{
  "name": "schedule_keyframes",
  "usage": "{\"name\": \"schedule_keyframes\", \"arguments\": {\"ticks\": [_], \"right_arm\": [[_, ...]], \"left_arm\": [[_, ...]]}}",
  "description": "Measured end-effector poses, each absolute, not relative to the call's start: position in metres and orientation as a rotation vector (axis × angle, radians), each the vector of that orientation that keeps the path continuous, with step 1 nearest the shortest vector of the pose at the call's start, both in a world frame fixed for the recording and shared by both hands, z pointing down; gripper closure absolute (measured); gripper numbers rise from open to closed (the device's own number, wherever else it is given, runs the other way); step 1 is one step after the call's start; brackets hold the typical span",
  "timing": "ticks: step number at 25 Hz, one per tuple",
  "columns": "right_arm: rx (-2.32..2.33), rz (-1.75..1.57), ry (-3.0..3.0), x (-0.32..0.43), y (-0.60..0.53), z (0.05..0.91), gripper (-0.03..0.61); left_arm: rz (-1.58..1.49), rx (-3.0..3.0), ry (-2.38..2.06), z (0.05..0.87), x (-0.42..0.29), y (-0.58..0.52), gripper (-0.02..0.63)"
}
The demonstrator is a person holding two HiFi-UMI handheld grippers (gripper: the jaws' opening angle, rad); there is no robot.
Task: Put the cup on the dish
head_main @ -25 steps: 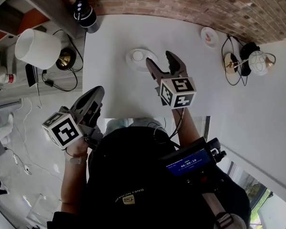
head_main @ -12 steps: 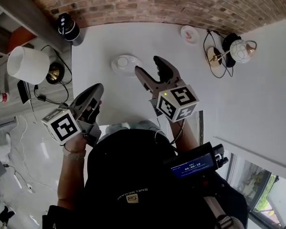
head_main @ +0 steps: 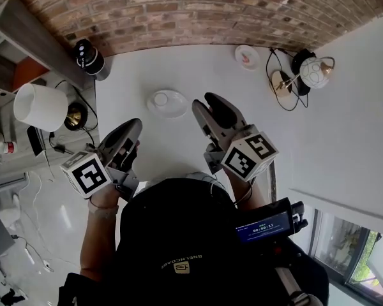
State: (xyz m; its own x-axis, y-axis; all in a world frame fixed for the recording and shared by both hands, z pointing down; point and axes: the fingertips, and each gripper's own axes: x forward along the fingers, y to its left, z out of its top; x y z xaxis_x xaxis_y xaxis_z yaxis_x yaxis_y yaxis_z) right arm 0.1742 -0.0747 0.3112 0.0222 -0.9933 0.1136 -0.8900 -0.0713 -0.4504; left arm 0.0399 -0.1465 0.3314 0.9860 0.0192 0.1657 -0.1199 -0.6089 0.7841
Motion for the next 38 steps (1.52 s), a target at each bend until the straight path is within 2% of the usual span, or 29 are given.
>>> {"name": "schedule_keyframes", "arguments": {"ticks": [6,38], "right_arm": [[-1.981,-0.589,1.857,0.187,-0.067,0.298,0.456],[-1.907,-0.615,1.781,0.195,-0.056,0.297,0.480]], "left_arm": [[0.176,2.232,-0.070,0.324,0.049,-0.149,0.607],[0.188,2.265,-0.037,0.318,0.065,-0.134,0.607]]}}
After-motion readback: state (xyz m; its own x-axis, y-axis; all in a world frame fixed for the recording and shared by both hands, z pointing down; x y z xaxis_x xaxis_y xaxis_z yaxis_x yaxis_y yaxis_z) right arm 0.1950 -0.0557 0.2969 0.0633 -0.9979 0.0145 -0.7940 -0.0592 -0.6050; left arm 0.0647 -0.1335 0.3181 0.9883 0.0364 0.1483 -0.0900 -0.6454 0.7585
